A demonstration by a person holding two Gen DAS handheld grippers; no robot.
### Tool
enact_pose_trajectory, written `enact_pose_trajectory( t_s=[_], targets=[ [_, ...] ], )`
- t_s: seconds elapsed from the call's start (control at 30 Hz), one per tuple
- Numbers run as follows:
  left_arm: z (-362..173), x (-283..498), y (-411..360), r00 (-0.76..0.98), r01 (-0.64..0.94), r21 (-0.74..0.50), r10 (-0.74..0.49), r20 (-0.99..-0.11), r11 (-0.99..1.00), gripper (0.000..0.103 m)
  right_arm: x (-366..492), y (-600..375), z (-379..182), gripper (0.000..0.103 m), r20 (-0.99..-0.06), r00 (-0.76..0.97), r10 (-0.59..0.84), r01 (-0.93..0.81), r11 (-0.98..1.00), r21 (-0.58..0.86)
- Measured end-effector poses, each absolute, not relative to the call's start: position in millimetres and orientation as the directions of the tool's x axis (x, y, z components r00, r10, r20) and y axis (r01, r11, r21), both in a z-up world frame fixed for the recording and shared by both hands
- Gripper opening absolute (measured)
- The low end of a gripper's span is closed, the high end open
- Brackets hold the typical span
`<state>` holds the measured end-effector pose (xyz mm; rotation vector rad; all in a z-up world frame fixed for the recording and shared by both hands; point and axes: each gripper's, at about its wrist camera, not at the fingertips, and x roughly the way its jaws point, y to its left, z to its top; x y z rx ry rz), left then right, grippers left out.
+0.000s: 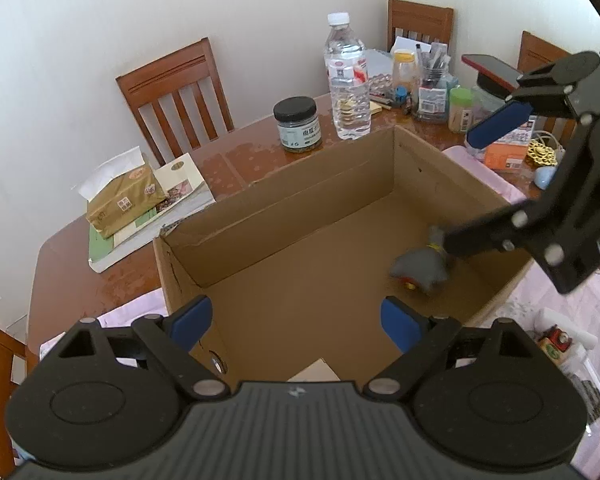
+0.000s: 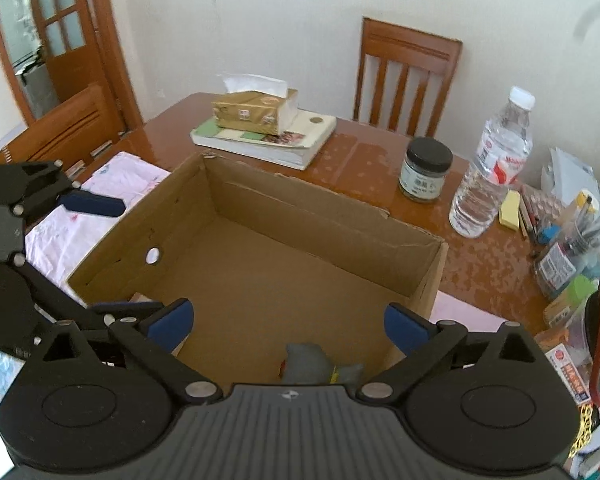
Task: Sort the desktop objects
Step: 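Open both tools to drop the cream box and cat toy into the cardboard box, then withdraw both open tools from the cardboard box back over the table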
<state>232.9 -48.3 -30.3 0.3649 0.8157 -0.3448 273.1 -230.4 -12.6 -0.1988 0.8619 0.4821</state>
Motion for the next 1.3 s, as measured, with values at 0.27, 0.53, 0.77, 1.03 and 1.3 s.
enact_pose_trajectory(
  t_s=[0.27, 0.53, 0.77, 1.03, 1.3],
  targets=[
    [-22, 207, -38, 0.635, 0.437, 0.153, -0.183, -0.75, 0.886, 0.094, 234, -228, -14, 0.103, -0.76, 0.549, 0.349, -0.607, 0.791, -0.075],
    [-23, 173, -27, 0.644, 0.425, 0.162, -0.171, -0.746, 0.891, 0.094, 210, -240, -22, 0.103, -0.786, 0.514, 0.344, -0.596, 0.802, -0.04],
    [-35, 130, -22, 0.622, 0.433, 0.149, -0.175, -0.763, 0.889, 0.094, 177, -245, -28, 0.103, -0.785, 0.516, 0.342, -0.596, 0.802, -0.043],
    [-47, 85, -24, 0.618, 0.398, 0.142, -0.15, -0.772, 0.907, 0.094, 140, -246, -38, 0.103, -0.784, 0.517, 0.344, -0.59, 0.806, -0.036],
    [-55, 54, -30, 0.631, 0.33, 0.142, -0.105, -0.769, 0.933, 0.094, 109, -249, -48, 0.103, -0.781, 0.532, 0.327, -0.567, 0.823, -0.041]
  ],
)
